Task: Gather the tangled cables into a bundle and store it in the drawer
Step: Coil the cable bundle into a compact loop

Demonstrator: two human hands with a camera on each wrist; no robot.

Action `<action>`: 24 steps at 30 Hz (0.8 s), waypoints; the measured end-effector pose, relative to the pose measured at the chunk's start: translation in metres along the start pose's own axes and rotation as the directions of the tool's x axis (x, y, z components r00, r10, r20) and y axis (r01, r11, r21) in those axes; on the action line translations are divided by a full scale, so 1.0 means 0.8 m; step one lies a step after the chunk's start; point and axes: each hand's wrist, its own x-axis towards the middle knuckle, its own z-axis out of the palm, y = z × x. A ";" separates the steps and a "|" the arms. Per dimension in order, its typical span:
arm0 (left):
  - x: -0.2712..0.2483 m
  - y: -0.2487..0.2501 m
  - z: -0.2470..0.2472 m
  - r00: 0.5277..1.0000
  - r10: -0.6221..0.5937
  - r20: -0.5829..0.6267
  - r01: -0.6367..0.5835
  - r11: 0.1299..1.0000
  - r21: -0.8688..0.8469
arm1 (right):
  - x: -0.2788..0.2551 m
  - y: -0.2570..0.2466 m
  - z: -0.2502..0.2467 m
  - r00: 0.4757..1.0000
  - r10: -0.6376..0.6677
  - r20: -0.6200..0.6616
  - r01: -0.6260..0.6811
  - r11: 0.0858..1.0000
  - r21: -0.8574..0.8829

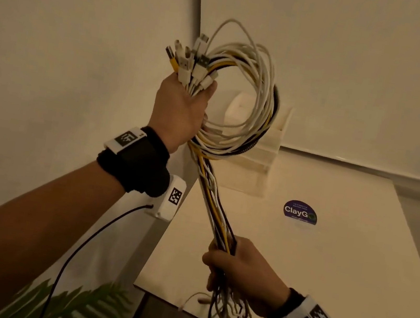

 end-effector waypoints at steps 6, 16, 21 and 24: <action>-0.012 0.001 -0.018 0.993 -0.047 0.106 0.035 0.993 0.114 | -0.048 -0.020 -0.002 0.977 -0.130 -0.168 0.061 0.929 -0.364; -0.061 0.016 -0.024 0.756 -0.131 0.641 0.041 0.987 0.154 | -0.139 -0.105 -0.034 0.803 -0.596 -0.018 0.354 0.501 -0.790; -0.105 0.012 -0.008 0.619 -0.169 0.767 0.062 0.984 0.167 | -0.138 -0.112 -0.049 0.610 -0.792 0.012 0.613 0.462 -0.641; -0.117 0.007 0.002 0.632 -0.209 0.746 0.202 0.974 0.102 | -0.119 -0.102 -0.055 0.490 -0.871 -0.044 0.774 0.457 -0.439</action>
